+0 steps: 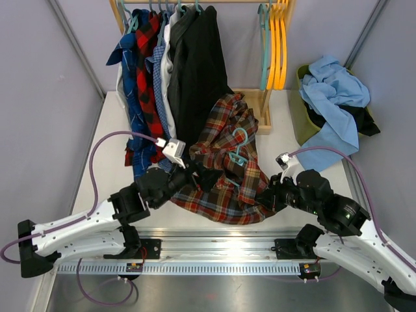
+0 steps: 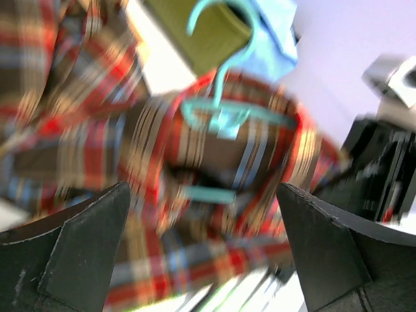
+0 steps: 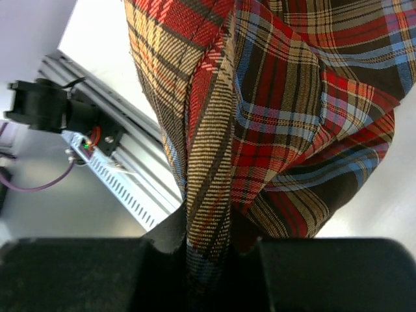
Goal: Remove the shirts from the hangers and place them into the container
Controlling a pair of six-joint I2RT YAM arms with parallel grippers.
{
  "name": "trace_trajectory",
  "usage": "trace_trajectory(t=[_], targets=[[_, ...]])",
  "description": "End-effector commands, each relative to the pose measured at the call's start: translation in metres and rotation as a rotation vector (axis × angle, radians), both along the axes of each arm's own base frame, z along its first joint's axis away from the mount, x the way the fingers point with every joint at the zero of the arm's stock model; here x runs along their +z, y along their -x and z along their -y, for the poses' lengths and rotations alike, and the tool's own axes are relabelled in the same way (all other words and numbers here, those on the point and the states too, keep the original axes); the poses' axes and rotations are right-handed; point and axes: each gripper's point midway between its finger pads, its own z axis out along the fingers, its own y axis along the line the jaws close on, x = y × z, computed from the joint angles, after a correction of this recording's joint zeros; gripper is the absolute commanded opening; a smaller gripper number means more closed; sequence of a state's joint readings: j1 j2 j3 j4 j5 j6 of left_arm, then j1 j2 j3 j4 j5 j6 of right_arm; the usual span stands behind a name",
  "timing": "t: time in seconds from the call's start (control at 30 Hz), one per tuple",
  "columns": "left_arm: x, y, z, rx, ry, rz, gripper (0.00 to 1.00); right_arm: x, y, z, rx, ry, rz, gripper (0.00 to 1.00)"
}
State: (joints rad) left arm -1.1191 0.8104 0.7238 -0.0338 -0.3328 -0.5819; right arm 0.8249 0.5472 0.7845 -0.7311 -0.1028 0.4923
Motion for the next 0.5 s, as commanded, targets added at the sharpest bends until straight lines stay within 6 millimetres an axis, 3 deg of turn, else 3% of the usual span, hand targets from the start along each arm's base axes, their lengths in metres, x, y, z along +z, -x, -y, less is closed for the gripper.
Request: trace_trajectory(t=[0.0, 0.03, 0.13, 0.2, 0.23, 0.47], targets=[[0.064, -0.019, 0.018, 0.023, 0.131, 0.126, 0.99, 0.031, 0.016, -0.018, 0.105, -0.138, 0.023, 0.00], [0.057, -0.025, 0.030, 0.013, 0.110, 0.115, 0.99, 0.031, 0.017, -0.018, 0.111, -0.138, 0.020, 0.00], [0.065, -0.034, 0.048, -0.072, 0.143, 0.100, 0.90, 0.033, 0.019, -0.018, 0.118, -0.139, 0.018, 0.00], [0.053, -0.047, 0.060, -0.089, 0.117, 0.068, 0.87, 0.033, 0.020, -0.018, 0.122, -0.139, 0.019, 0.00], [0.061, -0.046, 0.065, -0.110, 0.120, 0.075, 0.87, 0.032, 0.021, -0.018, 0.125, -0.136, 0.015, 0.00], [0.055, -0.058, 0.095, -0.183, 0.048, 0.089, 0.87, 0.027, 0.020, -0.021, 0.131, -0.128, 0.003, 0.00]])
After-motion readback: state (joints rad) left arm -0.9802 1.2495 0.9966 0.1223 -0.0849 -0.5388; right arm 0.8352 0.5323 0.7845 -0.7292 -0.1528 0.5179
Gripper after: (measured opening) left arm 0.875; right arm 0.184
